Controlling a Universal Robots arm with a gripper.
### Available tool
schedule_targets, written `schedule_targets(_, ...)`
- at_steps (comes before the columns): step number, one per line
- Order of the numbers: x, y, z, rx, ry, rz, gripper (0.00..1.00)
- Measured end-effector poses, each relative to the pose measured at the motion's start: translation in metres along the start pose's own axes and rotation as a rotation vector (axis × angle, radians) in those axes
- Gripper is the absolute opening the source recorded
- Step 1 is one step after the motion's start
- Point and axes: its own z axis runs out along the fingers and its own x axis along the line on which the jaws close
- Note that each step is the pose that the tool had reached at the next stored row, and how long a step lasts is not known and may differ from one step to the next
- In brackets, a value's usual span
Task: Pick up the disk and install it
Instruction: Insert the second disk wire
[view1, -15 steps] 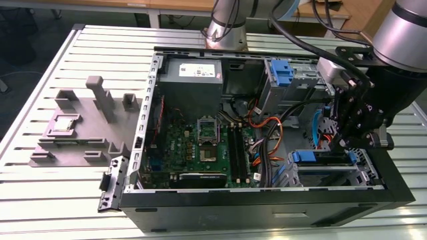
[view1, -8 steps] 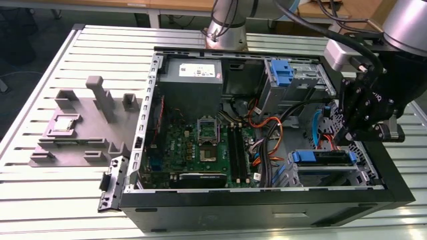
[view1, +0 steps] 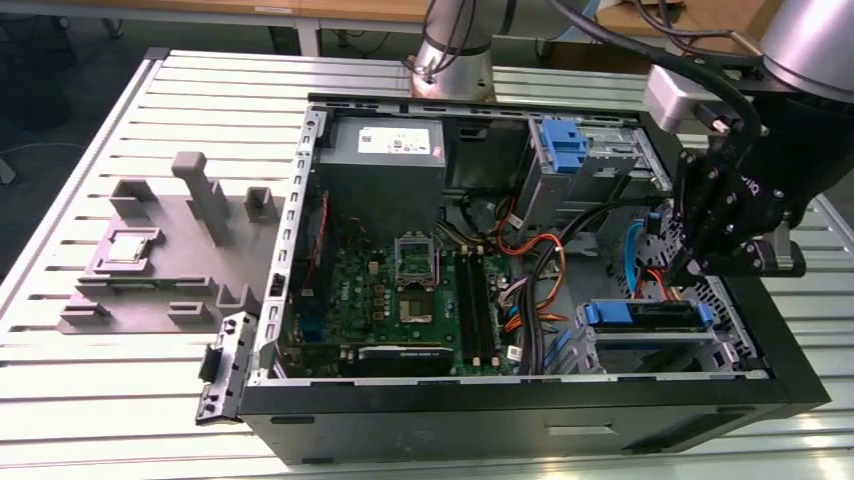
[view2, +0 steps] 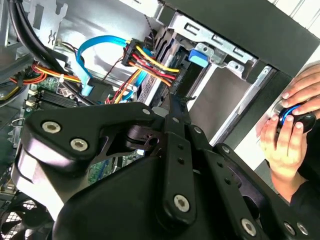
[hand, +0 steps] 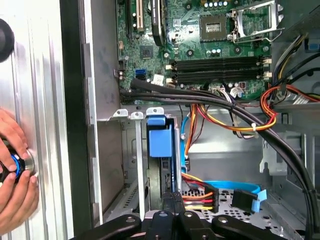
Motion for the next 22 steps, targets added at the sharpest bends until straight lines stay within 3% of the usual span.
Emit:
schedule_targets(7, -0.0001, 0.0098, -0.0012, 0.0000, 0.0003, 0.000, 0.10)
schedule_targets(13, -0.0015, 0.0105, -0.0146, 0.0000, 0.0000, 0.000, 0.10)
schedule_targets(18, -0.0093, 0.0111, -0.0160, 0.0002, 0.0071, 0.000, 0.10)
schedule_targets(22, -0.0170, 0.0116, -0.0168, -0.0012, 0.0082, 0.002, 0.10)
